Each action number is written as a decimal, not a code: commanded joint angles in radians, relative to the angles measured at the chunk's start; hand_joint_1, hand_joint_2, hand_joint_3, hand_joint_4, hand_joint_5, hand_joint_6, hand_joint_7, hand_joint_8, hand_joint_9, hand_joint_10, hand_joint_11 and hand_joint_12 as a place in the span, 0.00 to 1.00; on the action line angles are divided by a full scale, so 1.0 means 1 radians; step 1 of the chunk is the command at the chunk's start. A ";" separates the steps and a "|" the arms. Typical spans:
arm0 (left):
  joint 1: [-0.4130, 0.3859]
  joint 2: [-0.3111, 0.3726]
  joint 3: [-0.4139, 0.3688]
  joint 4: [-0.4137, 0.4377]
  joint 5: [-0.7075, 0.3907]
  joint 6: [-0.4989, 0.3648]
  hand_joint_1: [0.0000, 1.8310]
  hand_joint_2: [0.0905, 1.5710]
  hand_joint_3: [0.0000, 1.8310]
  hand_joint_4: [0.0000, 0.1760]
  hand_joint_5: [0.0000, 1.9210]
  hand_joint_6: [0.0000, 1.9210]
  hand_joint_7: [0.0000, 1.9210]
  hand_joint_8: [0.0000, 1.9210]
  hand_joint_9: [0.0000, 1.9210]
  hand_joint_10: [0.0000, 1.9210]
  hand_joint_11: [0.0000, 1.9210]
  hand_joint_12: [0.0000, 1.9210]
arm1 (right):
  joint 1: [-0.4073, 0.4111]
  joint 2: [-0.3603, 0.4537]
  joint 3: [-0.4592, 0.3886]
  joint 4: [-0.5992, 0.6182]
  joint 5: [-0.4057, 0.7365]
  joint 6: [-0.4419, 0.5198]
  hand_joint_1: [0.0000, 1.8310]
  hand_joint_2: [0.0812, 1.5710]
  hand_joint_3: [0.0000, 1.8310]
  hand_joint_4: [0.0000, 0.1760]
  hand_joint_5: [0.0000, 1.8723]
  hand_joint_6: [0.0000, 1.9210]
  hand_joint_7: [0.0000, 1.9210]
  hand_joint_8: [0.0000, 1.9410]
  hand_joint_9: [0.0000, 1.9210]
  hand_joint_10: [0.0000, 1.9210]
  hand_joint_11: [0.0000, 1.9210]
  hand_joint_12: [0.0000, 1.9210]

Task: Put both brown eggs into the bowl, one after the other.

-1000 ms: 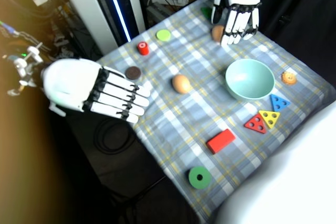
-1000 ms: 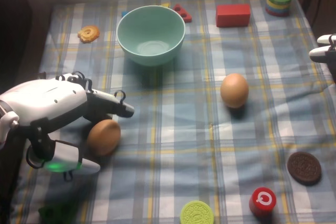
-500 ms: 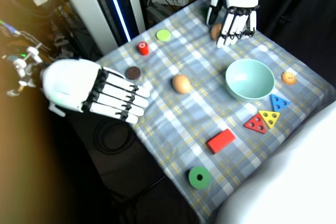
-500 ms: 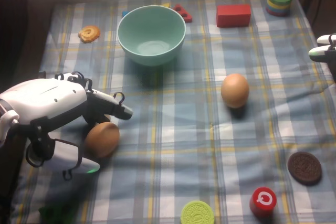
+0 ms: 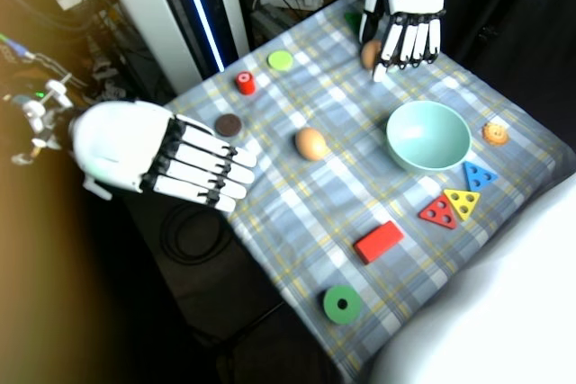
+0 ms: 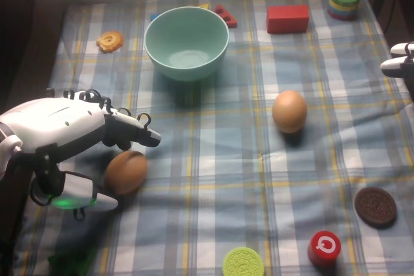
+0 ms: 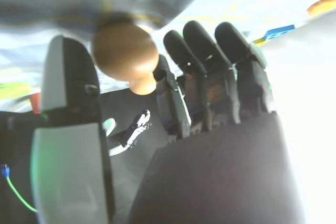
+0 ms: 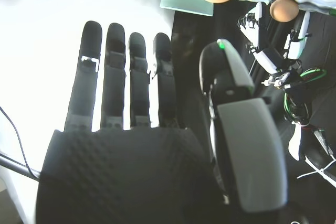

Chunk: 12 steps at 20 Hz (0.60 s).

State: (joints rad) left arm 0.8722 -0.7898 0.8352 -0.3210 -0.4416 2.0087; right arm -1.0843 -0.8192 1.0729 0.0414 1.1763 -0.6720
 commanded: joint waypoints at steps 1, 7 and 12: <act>-0.013 -0.007 0.007 0.005 -0.099 -0.001 0.62 0.59 0.00 0.87 0.30 0.00 0.22 0.46 0.16 0.59 0.00 0.80 | 0.001 0.005 0.005 0.026 0.120 0.006 0.34 0.83 0.00 0.00 0.28 0.00 0.24 0.00 0.26 0.00 0.12 0.38; -0.013 -0.013 0.009 -0.003 -0.102 0.000 0.63 0.60 0.00 0.51 0.42 0.00 0.41 0.30 0.27 0.49 0.00 0.75 | 0.000 0.005 0.005 0.026 0.120 0.006 0.35 0.83 0.00 0.00 0.28 0.00 0.25 0.00 0.25 0.00 0.12 0.38; -0.013 -0.013 0.009 -0.005 -0.110 0.000 0.65 0.60 0.00 0.42 0.41 0.00 0.42 0.27 0.27 0.49 0.00 0.75 | -0.002 0.005 0.005 0.026 0.120 0.006 0.33 0.83 0.00 0.00 0.28 0.00 0.25 0.00 0.25 0.00 0.12 0.37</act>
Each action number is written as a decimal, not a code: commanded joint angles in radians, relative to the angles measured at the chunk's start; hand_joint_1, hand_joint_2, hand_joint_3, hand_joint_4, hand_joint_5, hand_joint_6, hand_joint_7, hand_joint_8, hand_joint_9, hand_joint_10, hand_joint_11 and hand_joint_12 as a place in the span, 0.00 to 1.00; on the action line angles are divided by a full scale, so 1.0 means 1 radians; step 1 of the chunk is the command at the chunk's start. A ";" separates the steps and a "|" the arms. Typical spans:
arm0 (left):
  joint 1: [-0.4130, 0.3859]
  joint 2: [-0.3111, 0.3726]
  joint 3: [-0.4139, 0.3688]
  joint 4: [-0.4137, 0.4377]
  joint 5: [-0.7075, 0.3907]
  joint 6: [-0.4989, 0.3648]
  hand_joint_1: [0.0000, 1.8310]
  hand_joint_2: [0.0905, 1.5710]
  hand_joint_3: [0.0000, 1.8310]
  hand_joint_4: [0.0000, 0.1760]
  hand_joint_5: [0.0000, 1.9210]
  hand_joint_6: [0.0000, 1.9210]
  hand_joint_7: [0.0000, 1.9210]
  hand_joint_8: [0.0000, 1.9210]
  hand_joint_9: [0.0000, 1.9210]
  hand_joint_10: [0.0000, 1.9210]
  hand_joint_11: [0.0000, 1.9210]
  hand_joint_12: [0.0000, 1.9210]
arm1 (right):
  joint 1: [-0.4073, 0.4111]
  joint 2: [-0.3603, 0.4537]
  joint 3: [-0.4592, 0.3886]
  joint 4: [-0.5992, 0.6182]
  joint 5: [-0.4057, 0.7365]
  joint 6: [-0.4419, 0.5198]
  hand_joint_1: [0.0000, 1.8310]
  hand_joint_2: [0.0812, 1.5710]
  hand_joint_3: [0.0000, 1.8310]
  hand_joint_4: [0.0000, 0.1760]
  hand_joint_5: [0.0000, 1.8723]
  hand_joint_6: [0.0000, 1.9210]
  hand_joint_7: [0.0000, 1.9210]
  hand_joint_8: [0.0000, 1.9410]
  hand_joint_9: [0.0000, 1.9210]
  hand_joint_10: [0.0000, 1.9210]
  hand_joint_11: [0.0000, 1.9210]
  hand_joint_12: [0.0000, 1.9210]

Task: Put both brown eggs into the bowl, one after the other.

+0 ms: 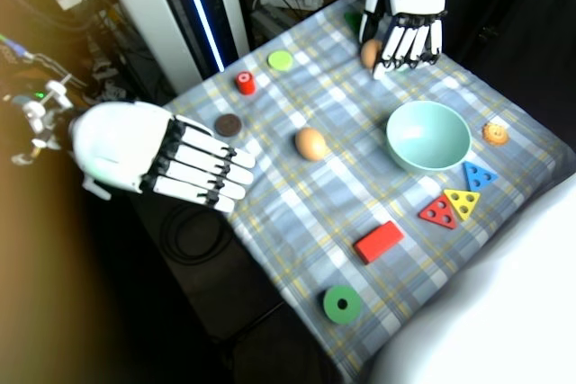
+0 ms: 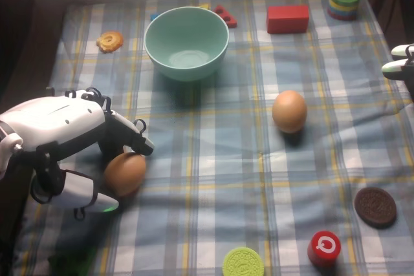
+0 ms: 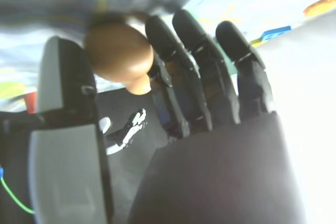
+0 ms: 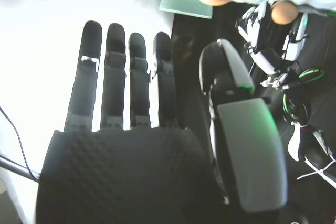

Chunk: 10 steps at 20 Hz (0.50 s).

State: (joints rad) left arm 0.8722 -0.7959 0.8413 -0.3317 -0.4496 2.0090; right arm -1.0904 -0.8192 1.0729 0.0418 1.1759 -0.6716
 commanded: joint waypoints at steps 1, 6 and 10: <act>-0.013 -0.007 0.003 0.004 -0.102 -0.001 0.65 0.59 0.00 0.45 0.42 0.00 0.43 0.28 0.28 0.50 0.00 0.76 | 0.004 0.005 0.005 0.027 0.121 0.006 0.34 0.83 0.00 0.00 0.28 0.00 0.24 0.00 0.26 0.00 0.13 0.38; -0.013 -0.007 0.002 -0.019 -0.141 -0.001 0.74 0.65 0.00 0.21 0.49 0.00 0.56 0.45 0.36 0.51 0.00 0.81 | 0.001 0.005 0.004 0.028 0.121 0.008 0.35 0.83 0.00 0.00 0.28 0.00 0.25 0.00 0.26 0.00 0.12 0.41; -0.019 -0.001 -0.011 -0.032 -0.228 -0.001 0.69 0.69 0.00 0.00 0.49 0.42 0.56 0.55 0.40 0.48 0.00 0.80 | 0.000 0.005 0.004 0.029 0.121 0.009 0.35 0.83 0.00 0.00 0.29 0.00 0.26 0.00 0.26 0.00 0.11 0.41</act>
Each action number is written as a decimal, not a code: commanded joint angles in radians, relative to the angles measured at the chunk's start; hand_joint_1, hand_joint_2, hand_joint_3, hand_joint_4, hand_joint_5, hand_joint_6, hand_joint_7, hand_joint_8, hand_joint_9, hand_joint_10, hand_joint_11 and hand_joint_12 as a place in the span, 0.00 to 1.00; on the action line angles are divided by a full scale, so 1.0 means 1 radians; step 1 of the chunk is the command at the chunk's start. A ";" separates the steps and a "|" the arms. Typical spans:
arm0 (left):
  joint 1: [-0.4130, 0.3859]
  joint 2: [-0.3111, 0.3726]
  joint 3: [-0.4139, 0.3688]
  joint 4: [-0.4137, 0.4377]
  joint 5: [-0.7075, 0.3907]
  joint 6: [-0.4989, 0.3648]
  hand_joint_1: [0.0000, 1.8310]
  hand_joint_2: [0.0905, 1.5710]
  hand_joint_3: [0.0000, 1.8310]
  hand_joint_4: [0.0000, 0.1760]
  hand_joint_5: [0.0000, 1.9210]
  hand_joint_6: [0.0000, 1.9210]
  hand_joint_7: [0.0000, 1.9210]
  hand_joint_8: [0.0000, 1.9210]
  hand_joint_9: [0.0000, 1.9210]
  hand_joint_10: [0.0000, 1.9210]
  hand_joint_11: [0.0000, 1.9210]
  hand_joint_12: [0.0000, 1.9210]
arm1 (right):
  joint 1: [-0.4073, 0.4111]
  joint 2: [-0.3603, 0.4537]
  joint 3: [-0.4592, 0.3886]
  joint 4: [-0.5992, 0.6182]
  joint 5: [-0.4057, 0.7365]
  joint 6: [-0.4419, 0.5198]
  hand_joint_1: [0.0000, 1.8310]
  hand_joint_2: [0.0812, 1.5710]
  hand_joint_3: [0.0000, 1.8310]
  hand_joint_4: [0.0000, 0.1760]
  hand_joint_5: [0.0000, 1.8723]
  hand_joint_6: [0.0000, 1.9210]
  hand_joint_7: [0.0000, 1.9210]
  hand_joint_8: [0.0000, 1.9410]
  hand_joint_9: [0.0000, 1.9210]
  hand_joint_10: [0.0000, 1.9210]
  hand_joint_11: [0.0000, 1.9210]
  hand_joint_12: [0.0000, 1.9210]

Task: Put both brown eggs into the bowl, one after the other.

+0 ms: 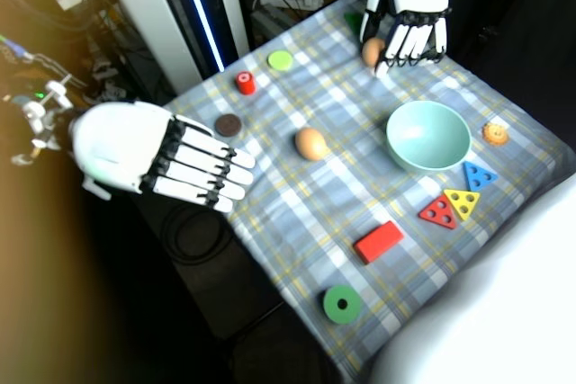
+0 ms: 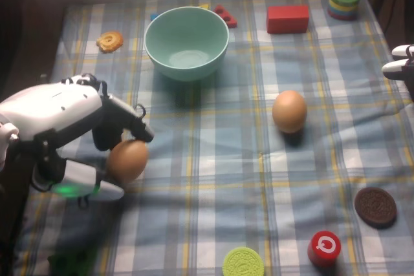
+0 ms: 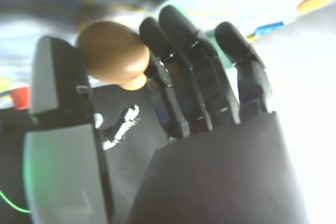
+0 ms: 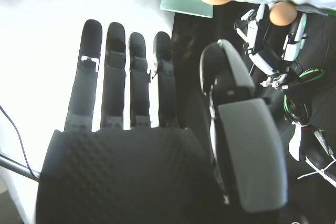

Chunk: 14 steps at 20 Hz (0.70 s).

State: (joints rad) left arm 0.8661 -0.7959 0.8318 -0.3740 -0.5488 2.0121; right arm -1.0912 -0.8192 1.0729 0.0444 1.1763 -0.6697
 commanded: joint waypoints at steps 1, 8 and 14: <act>-0.019 -0.001 -0.004 0.010 -0.156 -0.004 0.70 0.66 0.00 0.00 0.52 0.38 0.60 0.47 0.46 0.40 0.04 0.79 | 0.001 0.005 0.004 0.027 0.121 0.007 0.36 0.83 0.00 0.00 0.29 0.00 0.26 0.00 0.26 0.00 0.12 0.39; -0.153 -0.044 0.043 0.005 -0.276 -0.004 0.70 0.66 0.00 0.00 0.63 0.15 0.56 0.55 0.43 0.50 0.09 0.71 | -0.001 0.004 0.005 0.029 0.121 0.007 0.34 0.83 0.00 0.00 0.29 0.00 0.27 0.00 0.27 0.00 0.15 0.35; -0.374 -0.200 0.237 -0.021 -0.094 -0.004 0.70 0.65 0.00 0.00 0.62 0.18 0.59 0.50 0.43 0.43 0.10 0.79 | -0.003 0.004 0.006 0.030 0.122 0.007 0.35 0.82 0.00 0.00 0.29 0.00 0.28 0.00 0.28 0.00 0.16 0.34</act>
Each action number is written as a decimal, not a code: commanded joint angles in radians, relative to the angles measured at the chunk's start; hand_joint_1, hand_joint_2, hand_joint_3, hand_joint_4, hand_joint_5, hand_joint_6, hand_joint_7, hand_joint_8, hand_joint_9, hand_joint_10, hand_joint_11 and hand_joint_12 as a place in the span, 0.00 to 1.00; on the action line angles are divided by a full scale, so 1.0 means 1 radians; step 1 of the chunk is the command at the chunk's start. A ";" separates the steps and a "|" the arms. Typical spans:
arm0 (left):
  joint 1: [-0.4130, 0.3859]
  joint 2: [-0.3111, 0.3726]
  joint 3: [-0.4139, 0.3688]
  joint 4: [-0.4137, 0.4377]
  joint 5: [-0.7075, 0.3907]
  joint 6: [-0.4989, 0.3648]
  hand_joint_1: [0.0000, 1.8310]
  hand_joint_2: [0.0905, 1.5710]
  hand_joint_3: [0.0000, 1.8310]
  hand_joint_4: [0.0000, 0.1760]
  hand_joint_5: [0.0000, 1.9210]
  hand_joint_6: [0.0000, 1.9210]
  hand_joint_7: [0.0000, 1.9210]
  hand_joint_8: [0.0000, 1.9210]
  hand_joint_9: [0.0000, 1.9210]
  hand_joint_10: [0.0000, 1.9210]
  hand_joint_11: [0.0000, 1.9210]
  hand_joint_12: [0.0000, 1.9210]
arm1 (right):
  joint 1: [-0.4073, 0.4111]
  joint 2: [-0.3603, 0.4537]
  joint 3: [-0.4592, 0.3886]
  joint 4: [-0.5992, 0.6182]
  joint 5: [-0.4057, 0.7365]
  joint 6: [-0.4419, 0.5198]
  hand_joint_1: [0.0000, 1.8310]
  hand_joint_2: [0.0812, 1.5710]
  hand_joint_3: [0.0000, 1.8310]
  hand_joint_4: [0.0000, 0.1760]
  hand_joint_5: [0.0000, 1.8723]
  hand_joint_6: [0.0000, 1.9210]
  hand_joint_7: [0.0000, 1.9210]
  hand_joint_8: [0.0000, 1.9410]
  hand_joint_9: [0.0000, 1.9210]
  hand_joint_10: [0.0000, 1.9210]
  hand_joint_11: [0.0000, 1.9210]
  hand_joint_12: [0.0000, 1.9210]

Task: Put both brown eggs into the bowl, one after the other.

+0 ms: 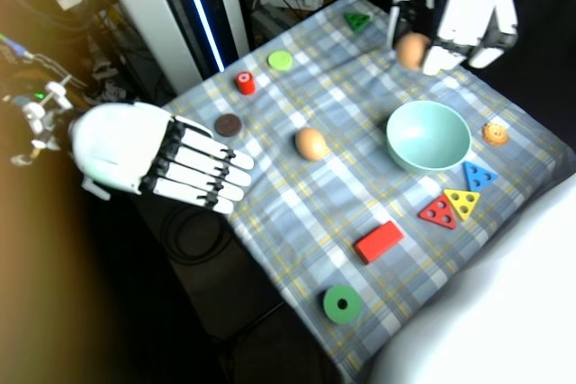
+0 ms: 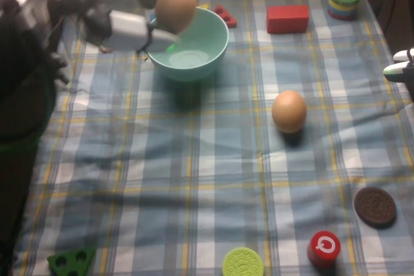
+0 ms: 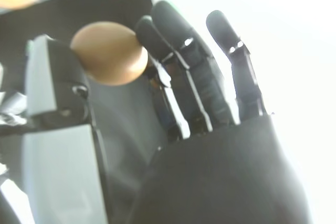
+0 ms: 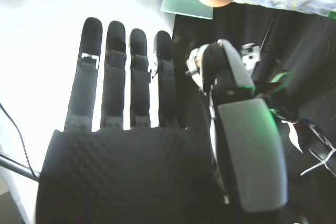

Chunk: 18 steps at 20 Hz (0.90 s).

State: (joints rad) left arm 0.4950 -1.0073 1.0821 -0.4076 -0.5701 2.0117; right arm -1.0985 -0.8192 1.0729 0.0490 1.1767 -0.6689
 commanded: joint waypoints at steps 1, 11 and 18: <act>-0.027 -0.016 0.030 -0.007 -0.037 -0.004 0.70 0.65 0.00 0.00 0.61 0.20 0.60 0.48 0.42 0.46 0.10 0.82 | 0.004 0.001 0.009 0.024 0.122 0.006 0.35 0.82 0.00 0.00 0.30 0.00 0.28 0.00 0.28 0.00 0.16 0.34; -0.063 -0.119 0.178 -0.114 0.135 0.051 0.66 0.70 0.00 0.00 0.48 0.49 0.51 0.59 0.40 0.23 0.05 0.76 | 0.004 -0.003 0.012 0.025 0.122 0.006 0.33 0.83 0.00 0.00 0.30 0.00 0.26 0.00 0.28 0.00 0.15 0.37; -0.046 -0.131 0.165 -0.177 0.135 0.188 0.61 0.65 0.00 0.42 0.43 0.18 0.43 0.28 0.34 0.18 0.02 0.72 | 0.004 -0.006 0.012 0.025 0.122 0.006 0.31 0.83 0.00 0.00 0.30 0.00 0.27 0.00 0.28 0.00 0.15 0.36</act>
State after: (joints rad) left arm 0.4572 -1.1385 1.2461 -0.5980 -0.3328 2.2024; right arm -1.0985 -0.8291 1.0821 0.0479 1.1763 -0.6682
